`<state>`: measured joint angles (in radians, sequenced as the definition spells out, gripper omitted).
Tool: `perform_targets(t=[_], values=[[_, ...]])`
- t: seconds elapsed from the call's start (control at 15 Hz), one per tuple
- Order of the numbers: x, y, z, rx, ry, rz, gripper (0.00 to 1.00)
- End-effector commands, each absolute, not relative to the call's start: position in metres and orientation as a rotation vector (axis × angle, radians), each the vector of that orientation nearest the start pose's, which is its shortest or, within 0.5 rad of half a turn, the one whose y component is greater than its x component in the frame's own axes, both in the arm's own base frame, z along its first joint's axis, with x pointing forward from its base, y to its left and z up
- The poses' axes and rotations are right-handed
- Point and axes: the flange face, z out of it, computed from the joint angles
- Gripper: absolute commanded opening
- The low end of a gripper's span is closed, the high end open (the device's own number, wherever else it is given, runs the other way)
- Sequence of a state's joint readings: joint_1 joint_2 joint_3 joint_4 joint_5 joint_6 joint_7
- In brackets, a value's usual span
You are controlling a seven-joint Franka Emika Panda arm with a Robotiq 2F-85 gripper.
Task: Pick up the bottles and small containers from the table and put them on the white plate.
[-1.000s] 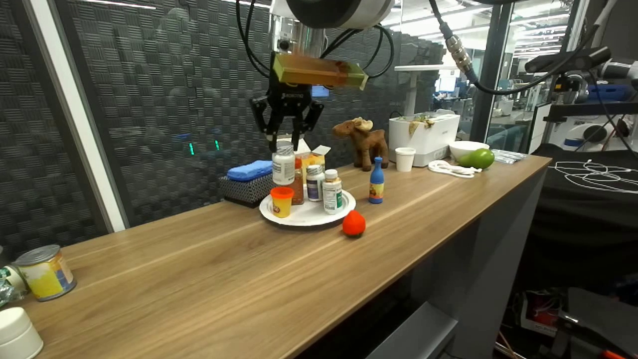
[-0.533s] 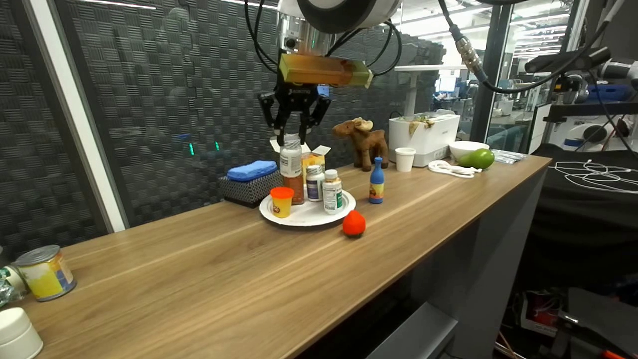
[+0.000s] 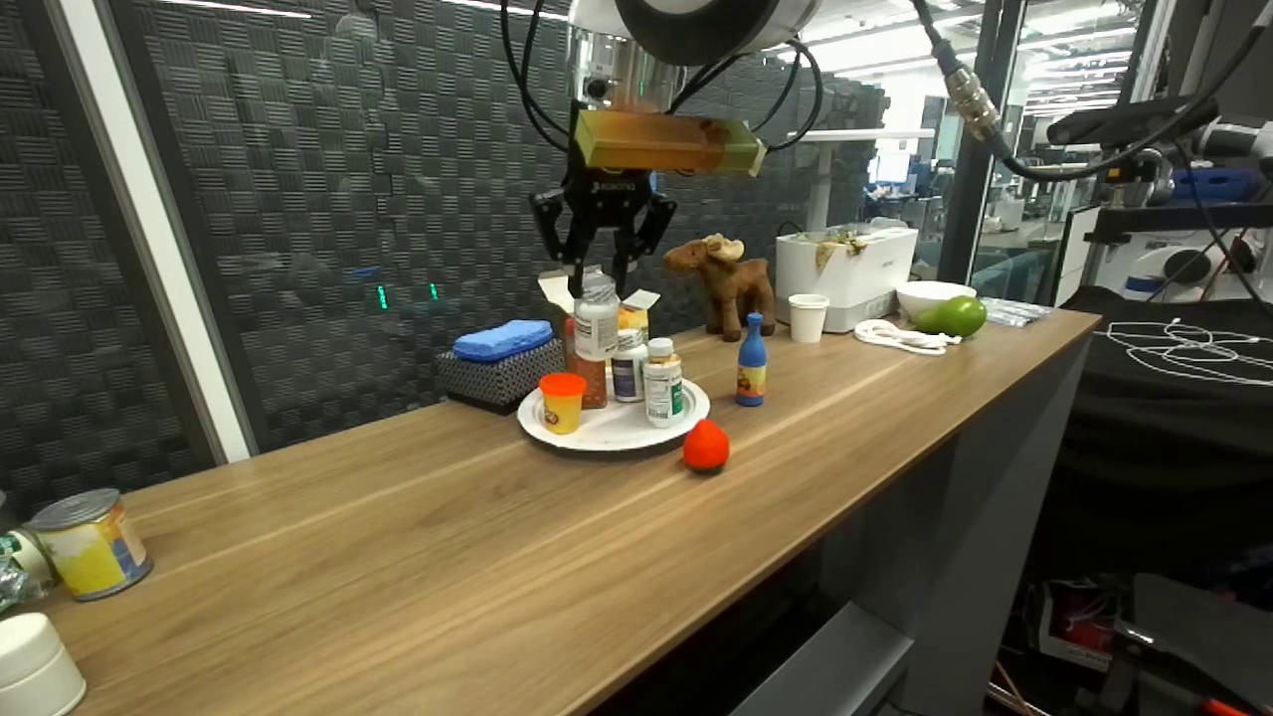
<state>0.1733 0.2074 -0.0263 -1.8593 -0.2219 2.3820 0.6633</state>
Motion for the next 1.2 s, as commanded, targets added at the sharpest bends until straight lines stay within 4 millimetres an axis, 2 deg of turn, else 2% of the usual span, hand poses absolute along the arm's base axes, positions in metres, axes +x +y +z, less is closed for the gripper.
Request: perform_targets(t=[0.0, 0.47, 0.8, 1.13], values=[[0.619, 0.091, 0.447, -3.074, 0.575, -0.566, 0.20], [0.623, 0.080, 0.419, -3.084, 0.548, -0.496, 0.20], [0.630, 0.071, 0.410, -3.070, 0.531, -0.488, 0.20], [0.635, 0.072, 0.397, -3.053, 0.472, -0.466, 0.20]])
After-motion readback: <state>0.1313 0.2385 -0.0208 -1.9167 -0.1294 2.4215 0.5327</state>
